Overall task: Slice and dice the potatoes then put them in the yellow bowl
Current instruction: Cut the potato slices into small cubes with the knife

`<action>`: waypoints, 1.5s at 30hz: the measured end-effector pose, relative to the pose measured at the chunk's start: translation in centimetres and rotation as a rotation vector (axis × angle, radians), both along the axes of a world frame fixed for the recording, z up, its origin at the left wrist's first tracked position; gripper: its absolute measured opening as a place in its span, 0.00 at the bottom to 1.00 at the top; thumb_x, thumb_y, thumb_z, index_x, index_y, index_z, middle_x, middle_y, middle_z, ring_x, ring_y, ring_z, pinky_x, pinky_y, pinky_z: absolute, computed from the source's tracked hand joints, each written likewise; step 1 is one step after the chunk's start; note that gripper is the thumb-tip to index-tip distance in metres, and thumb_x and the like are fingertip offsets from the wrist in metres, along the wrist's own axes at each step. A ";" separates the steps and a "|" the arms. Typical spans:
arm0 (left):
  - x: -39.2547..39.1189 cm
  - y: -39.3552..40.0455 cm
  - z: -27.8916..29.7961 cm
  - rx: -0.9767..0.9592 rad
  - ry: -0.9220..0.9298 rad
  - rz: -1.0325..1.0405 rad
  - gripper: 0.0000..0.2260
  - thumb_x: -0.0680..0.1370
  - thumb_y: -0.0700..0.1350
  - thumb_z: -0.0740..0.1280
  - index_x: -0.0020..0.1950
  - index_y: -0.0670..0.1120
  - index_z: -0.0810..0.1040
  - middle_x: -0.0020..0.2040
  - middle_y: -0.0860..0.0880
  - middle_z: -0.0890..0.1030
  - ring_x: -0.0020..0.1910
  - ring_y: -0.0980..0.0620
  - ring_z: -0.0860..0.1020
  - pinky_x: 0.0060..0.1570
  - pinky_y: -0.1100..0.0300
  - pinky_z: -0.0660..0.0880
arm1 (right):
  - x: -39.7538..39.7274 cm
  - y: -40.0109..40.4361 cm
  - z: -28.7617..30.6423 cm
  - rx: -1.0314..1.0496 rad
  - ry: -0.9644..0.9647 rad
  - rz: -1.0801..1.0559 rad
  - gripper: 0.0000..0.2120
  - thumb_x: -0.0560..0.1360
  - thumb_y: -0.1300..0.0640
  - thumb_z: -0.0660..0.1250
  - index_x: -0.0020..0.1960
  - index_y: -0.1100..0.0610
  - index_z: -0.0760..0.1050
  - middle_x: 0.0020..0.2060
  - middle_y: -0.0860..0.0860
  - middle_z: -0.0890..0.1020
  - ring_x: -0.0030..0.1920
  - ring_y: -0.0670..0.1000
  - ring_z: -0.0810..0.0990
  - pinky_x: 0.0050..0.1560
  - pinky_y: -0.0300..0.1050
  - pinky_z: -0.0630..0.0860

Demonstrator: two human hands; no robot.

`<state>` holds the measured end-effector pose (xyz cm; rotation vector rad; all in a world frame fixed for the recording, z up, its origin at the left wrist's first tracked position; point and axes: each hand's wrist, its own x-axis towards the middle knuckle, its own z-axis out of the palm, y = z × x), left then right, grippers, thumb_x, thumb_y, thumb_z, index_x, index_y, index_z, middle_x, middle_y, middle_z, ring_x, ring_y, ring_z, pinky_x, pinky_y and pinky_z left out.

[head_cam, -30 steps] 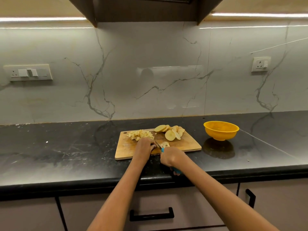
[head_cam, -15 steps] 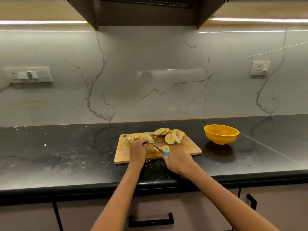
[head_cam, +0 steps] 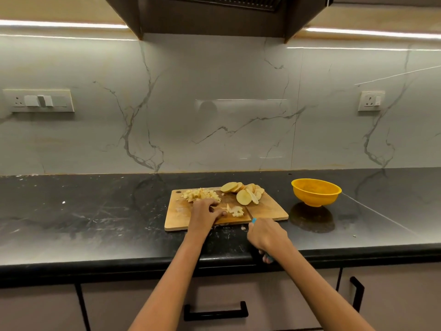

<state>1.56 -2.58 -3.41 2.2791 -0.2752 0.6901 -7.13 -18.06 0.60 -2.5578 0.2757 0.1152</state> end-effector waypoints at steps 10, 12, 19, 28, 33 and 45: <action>0.1 0.0 0.1 -0.026 0.015 0.000 0.22 0.67 0.46 0.77 0.57 0.39 0.80 0.49 0.42 0.83 0.43 0.50 0.80 0.47 0.60 0.77 | 2.6 3.9 1.1 0.171 0.100 0.140 0.14 0.82 0.56 0.52 0.61 0.65 0.67 0.36 0.59 0.76 0.29 0.52 0.77 0.28 0.42 0.76; 0.1 0.0 0.0 -0.028 0.010 0.020 0.22 0.68 0.47 0.76 0.58 0.39 0.79 0.49 0.42 0.83 0.45 0.49 0.80 0.49 0.60 0.75 | 2.6 3.1 1.1 0.187 0.078 0.124 0.14 0.82 0.56 0.52 0.58 0.65 0.67 0.36 0.58 0.76 0.28 0.51 0.76 0.26 0.41 0.74; 1.2 0.0 -0.1 0.032 0.025 0.085 0.23 0.69 0.50 0.75 0.60 0.40 0.78 0.52 0.43 0.81 0.50 0.48 0.77 0.54 0.57 0.72 | 2.0 1.9 0.7 0.151 0.098 0.095 0.15 0.82 0.54 0.53 0.41 0.62 0.66 0.35 0.57 0.77 0.30 0.51 0.76 0.35 0.42 0.77; 3.2 3.1 0.7 0.016 0.025 0.184 0.18 0.70 0.44 0.74 0.57 0.40 0.79 0.53 0.43 0.82 0.51 0.47 0.78 0.54 0.57 0.73 | 3.5 4.3 1.3 0.186 0.003 0.185 0.15 0.81 0.58 0.53 0.37 0.60 0.64 0.34 0.55 0.75 0.40 0.54 0.78 0.49 0.46 0.78; 3.8 4.1 0.5 -0.095 0.005 0.153 0.14 0.70 0.38 0.74 0.55 0.39 0.81 0.52 0.42 0.82 0.51 0.48 0.79 0.53 0.60 0.74 | 3.9 4.7 1.1 0.141 0.065 0.179 0.14 0.82 0.56 0.54 0.40 0.61 0.66 0.35 0.55 0.75 0.36 0.51 0.79 0.41 0.42 0.79; 5.0 3.7 0.6 0.049 0.015 0.290 0.15 0.70 0.49 0.74 0.52 0.42 0.78 0.51 0.47 0.80 0.49 0.51 0.75 0.47 0.61 0.70 | 9.9 4.0 0.3 0.179 -0.422 0.241 0.20 0.83 0.51 0.51 0.36 0.56 0.70 0.29 0.53 0.75 0.29 0.49 0.75 0.40 0.47 0.79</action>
